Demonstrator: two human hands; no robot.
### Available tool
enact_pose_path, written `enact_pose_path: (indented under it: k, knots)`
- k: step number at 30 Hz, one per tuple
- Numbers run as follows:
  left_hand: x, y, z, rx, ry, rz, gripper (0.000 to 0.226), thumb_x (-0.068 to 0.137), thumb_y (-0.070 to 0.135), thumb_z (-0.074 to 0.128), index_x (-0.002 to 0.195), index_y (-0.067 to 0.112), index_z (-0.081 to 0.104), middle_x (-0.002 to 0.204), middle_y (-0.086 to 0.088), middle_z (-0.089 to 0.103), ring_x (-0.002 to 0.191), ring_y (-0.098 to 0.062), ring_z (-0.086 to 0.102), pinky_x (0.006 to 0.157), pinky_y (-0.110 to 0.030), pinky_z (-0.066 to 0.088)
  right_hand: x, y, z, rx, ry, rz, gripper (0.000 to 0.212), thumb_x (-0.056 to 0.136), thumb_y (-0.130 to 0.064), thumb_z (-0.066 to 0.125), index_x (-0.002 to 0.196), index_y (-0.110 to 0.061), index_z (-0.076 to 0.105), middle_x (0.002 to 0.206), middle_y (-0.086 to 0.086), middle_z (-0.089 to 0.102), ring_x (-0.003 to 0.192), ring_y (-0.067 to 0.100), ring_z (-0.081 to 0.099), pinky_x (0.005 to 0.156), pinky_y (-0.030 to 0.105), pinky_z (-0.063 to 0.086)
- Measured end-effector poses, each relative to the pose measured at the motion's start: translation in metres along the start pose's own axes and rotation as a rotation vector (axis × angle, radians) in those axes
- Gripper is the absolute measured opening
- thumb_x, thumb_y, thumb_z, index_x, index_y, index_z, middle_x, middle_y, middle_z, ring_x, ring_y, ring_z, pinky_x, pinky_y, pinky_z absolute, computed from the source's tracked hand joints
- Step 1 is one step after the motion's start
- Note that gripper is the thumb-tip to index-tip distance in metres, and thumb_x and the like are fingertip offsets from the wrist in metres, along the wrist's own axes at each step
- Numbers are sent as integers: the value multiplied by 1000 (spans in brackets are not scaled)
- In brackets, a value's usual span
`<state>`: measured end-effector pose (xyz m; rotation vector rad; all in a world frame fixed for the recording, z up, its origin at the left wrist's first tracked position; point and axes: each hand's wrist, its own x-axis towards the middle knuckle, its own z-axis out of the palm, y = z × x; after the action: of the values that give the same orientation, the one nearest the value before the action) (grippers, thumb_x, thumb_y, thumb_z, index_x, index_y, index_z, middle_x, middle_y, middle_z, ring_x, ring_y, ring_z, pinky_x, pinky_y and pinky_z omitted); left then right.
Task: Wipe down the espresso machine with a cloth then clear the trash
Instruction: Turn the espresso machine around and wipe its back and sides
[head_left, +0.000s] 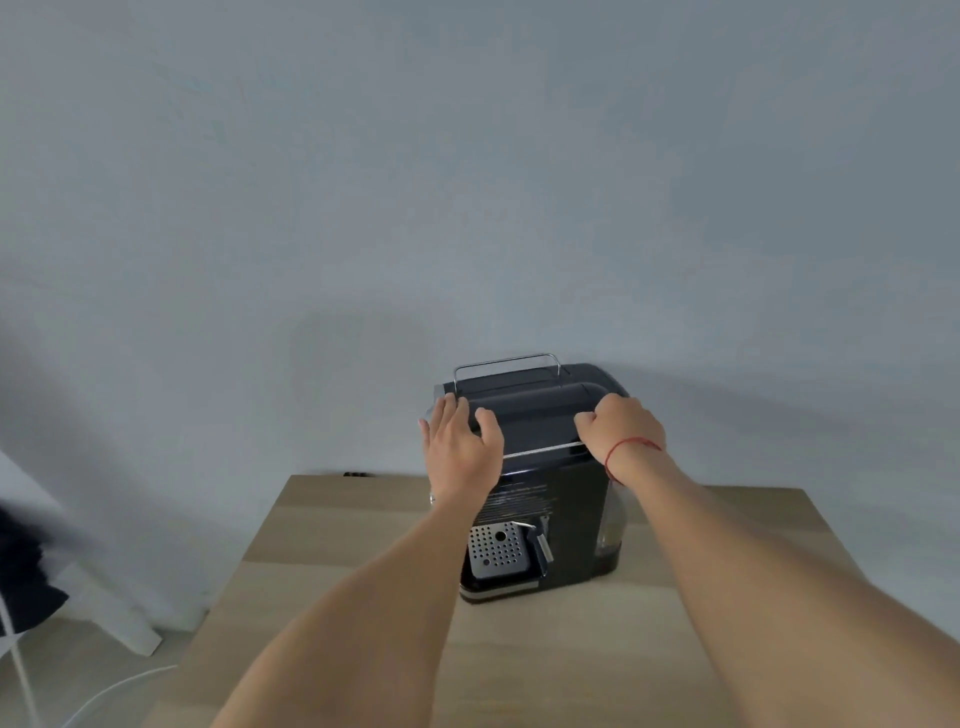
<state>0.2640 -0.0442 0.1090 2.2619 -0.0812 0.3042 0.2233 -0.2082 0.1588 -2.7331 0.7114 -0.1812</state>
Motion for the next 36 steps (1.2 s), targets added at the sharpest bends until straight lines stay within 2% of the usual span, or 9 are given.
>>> enact_pose_path:
  k: [3, 7, 11, 13, 15, 23, 28, 31, 36]
  knots:
    - [10, -8, -2, 25, 5, 14, 69, 85, 45, 15, 108, -6, 57, 124, -14, 58, 131, -25, 41, 120, -45, 15, 1, -8, 1, -119, 86, -70, 27, 94, -22, 39, 77, -9, 55, 69, 5, 55, 65, 25, 51, 62, 28, 40]
    - [21, -12, -10, 4, 5, 67, 41, 98, 25, 32, 108, -3, 60, 108, -3, 58, 125, -20, 43, 116, -29, 10, 7, -15, 15, -140, 168, -261, 49, 99, -45, 29, 121, -11, 56, 123, 8, 57, 114, 26, 54, 94, 37, 44]
    - [36, -20, -18, -25, -7, 118, 39, 99, 20, 32, 113, -1, 62, 97, 8, 56, 125, -21, 44, 110, -20, 6, 6, -27, 39, -23, -51, -332, 63, 100, -51, 15, 148, -13, 31, 158, 6, 24, 148, 22, 16, 122, 40, 15]
    - [44, -26, -20, -32, -44, 148, 52, 95, 29, 26, 127, 5, 59, 130, 0, 58, 137, -17, 37, 116, -25, 7, 5, -33, 47, -22, -25, -315, 66, 99, -51, 13, 151, -12, 25, 161, 4, 17, 150, 20, 9, 123, 40, 7]
    - [52, -32, -21, -33, -71, 159, 62, 90, 36, 22, 136, 8, 53, 147, -4, 45, 144, -14, 28, 120, -28, 6, 8, -38, 51, -39, -2, -321, 68, 99, -52, 13, 152, -11, 24, 161, 4, 17, 150, 19, 8, 123, 38, 4]
    - [54, -34, -24, -44, -94, 195, 46, 98, 26, 30, 130, 5, 56, 139, -5, 52, 142, -13, 29, 123, -36, 8, 13, -41, 55, 10, -19, -310, 61, 101, -45, 19, 153, -12, 21, 161, 2, 15, 150, 18, 5, 123, 36, 2]
    - [52, -33, -22, 119, -177, 133, 55, 102, 36, 21, 151, 13, 26, 160, -1, 19, 149, -15, 7, 122, -35, 4, -1, -44, 47, -39, -94, -248, 66, 100, -50, 10, 154, -11, 12, 163, 4, 4, 150, 20, 0, 122, 40, 3]
    - [17, -35, -22, 107, -129, 55, 64, 101, 45, 18, 154, 14, 2, 162, -1, 6, 150, -14, 0, 123, -38, 7, -36, -38, 50, 36, -36, -252, 63, 102, -46, 17, 153, -11, 17, 162, 5, 4, 150, 22, 5, 122, 42, 7]
    - [-77, -54, -16, 176, -95, 39, 69, 101, 44, 25, 153, 12, -7, 162, -4, -5, 149, -17, -8, 121, -33, -3, -113, -8, 71, 180, 12, -208, 62, 102, -41, 28, 155, -16, 7, 162, 8, -3, 148, 28, 16, 120, 42, 20]
